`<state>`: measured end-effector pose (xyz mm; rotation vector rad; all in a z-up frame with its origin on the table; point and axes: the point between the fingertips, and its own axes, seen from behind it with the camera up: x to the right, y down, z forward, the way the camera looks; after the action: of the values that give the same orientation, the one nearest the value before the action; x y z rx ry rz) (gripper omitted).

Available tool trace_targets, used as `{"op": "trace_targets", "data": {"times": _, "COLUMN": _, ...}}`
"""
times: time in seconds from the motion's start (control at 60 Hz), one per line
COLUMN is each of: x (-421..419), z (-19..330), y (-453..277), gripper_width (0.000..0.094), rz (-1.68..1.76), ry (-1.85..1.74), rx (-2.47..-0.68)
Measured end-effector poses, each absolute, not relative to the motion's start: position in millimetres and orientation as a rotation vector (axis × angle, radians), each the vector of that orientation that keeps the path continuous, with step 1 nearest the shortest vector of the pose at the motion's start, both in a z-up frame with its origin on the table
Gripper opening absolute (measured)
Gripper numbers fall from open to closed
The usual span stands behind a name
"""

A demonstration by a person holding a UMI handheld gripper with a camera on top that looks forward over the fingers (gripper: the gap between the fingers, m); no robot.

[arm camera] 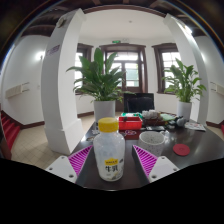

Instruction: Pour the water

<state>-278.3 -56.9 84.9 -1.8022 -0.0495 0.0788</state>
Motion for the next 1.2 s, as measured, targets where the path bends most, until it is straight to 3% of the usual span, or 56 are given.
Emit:
{"op": "trace_targets", "data": {"times": 0.183, "x": -283, "z": 74, "y": -27, "gripper_width": 0.0757, "rz": 0.072, "ry": -0.067, "rx": -1.811}}
{"op": "trace_targets", "data": {"times": 0.283, "x": -285, "z": 72, "y": -20, "gripper_width": 0.0710, "rz": 0.061, "ry": -0.063, "rx": -1.801}}
{"op": "trace_targets", "data": {"times": 0.317, "x": -285, "z": 73, "y": -19, "gripper_width": 0.0580, "rz": 0.060, "ry": -0.059, "rx": -1.792}}
{"op": "trace_targets", "data": {"times": 0.483, "x": -284, "z": 73, "y": -20, "gripper_width": 0.0451, "rz": 0.035, "ry": -0.054, "rx": -1.791}}
{"op": "trace_targets", "data": {"times": 0.717, "x": -283, "z": 74, "y": -18, "gripper_width": 0.0452, "rz": 0.054, "ry": -0.003, "rx": -1.820}}
{"op": "trace_targets", "data": {"times": 0.867, "x": -290, "z": 89, "y": 6, "gripper_width": 0.0454, "rz": 0.333, "ry": 0.280, "rx": -1.817}}
{"op": "trace_targets", "data": {"times": 1.0, "x": -288, "z": 127, "y": 23, "gripper_width": 0.0453, "rz": 0.662, "ry": 0.569, "rx": -1.698}}
{"op": "trace_targets", "data": {"times": 1.2, "x": -248, "z": 162, "y": 40, "gripper_width": 0.0451, "rz": 1.099, "ry": 0.990, "rx": -1.363}}
